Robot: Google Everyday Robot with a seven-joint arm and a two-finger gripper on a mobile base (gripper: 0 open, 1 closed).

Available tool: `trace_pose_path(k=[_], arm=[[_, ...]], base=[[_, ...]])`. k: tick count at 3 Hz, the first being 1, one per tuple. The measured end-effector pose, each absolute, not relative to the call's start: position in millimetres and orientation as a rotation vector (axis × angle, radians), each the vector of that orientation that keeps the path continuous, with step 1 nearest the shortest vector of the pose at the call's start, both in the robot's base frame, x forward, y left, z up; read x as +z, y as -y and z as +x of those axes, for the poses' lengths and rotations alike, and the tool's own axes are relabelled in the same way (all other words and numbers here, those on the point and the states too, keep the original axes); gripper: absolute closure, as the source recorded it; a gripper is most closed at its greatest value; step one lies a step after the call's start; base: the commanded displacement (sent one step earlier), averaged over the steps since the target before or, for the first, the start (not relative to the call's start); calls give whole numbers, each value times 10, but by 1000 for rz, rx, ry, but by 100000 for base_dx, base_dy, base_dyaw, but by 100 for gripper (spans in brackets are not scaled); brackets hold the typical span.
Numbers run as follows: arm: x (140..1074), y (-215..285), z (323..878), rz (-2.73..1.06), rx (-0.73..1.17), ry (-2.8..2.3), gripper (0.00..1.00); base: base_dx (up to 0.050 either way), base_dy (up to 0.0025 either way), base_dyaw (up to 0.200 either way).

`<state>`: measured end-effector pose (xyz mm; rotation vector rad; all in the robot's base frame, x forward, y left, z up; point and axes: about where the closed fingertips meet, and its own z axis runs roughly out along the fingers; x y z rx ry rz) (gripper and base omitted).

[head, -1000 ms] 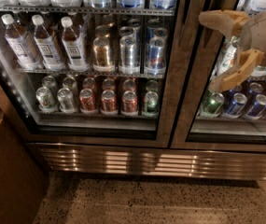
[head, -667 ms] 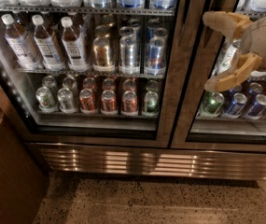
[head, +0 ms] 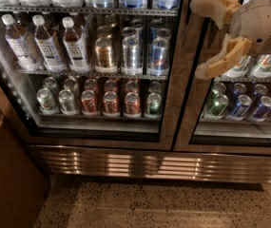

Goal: Open left fridge door

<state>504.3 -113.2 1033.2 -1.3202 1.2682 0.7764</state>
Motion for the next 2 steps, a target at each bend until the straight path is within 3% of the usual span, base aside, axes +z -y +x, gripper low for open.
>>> trace_pose_path(k=[2], arm=[[10256, 1247, 5038, -1279, 774, -1294, 0]], base=[[0, 0, 0]])
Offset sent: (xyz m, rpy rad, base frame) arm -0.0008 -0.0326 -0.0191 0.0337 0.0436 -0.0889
